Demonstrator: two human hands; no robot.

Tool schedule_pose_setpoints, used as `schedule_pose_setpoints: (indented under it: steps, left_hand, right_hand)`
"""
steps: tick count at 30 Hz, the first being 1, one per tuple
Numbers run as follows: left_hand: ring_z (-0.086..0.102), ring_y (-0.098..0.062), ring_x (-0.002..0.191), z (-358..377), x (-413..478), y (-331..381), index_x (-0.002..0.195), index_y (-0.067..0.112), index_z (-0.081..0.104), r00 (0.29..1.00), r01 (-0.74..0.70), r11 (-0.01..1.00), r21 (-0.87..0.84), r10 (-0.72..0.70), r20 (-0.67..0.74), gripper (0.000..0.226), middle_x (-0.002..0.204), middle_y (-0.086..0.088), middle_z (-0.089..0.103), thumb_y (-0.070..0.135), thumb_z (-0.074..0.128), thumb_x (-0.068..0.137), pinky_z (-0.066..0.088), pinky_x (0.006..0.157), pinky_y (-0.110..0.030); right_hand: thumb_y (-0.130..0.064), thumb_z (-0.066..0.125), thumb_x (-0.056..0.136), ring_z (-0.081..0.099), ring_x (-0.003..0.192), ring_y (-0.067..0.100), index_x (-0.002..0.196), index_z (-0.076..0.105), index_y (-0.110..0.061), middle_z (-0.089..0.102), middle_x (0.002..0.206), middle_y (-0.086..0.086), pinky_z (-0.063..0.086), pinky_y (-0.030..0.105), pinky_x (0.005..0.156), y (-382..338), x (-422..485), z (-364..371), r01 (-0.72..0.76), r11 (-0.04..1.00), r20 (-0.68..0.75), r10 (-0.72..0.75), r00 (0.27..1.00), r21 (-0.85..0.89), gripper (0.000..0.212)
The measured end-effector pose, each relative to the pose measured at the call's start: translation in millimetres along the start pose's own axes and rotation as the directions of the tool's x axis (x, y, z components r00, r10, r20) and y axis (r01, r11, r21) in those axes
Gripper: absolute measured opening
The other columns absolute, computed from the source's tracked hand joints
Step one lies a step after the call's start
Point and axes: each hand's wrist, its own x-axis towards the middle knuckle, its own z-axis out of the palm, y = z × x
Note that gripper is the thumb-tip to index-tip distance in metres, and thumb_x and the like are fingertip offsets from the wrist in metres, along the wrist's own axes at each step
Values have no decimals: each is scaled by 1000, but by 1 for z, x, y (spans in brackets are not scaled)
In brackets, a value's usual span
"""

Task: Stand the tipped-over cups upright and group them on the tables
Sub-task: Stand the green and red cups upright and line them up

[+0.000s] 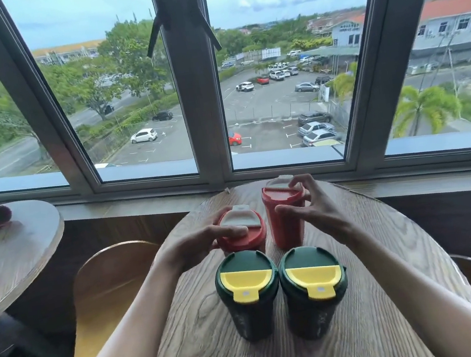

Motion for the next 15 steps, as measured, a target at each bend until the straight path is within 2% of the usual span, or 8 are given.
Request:
schedule_pose_setpoints:
  steps: [2,4,5,9,12,15]
  left_hand:
    - [59,-31,121,0,1,-1,126,22,61,1000,7,1000,3,-7,4,53,123,-10,67,22,75,76,41,106,-45]
    - [58,-34,123,2,0,1,127,21,60,1000,4,1000,3,-4,4,54,125,-12,66,22,74,75,39,109,-48]
    - [57,-34,123,3,0,2,126,20,60,1000,0,1000,1,0,2,54,125,-13,66,22,74,74,39,110,-49]
    - [60,-30,120,5,-4,4,118,26,62,1000,0,1000,-10,-1,-13,47,122,-9,67,22,75,72,41,111,-48]
    - [61,-27,119,4,-6,2,119,28,61,1000,-7,1000,-19,7,-23,48,123,-7,67,22,75,73,40,111,-49]
    - [62,-25,118,5,-6,1,122,27,60,1000,-6,999,-34,5,-25,51,124,-7,67,21,74,74,38,112,-50]
  right_hand:
    - [-42,70,79,62,90,15,109,49,-17,61,104,-3,53,22,68,-3,-4,-3,-32,999,-12,32,999,-2,44]
    - [-43,64,80,63,94,26,103,51,-22,63,105,5,53,40,79,-6,-3,-6,-67,998,-38,67,997,-5,34]
    - [-40,66,78,63,93,29,103,51,-23,63,104,10,51,43,81,-6,-1,-8,-79,997,-47,79,996,12,33]
    - [-27,73,68,61,85,26,118,48,-24,62,104,17,50,41,78,-15,-1,-12,-102,989,-27,105,994,103,56]
    - [-23,74,70,62,86,26,119,52,-22,65,110,23,50,43,80,-14,-8,-15,-117,982,25,114,993,149,54]
    - [-19,75,76,66,90,26,120,53,-21,68,111,20,53,48,87,-13,-19,-18,-135,976,63,126,990,170,49]
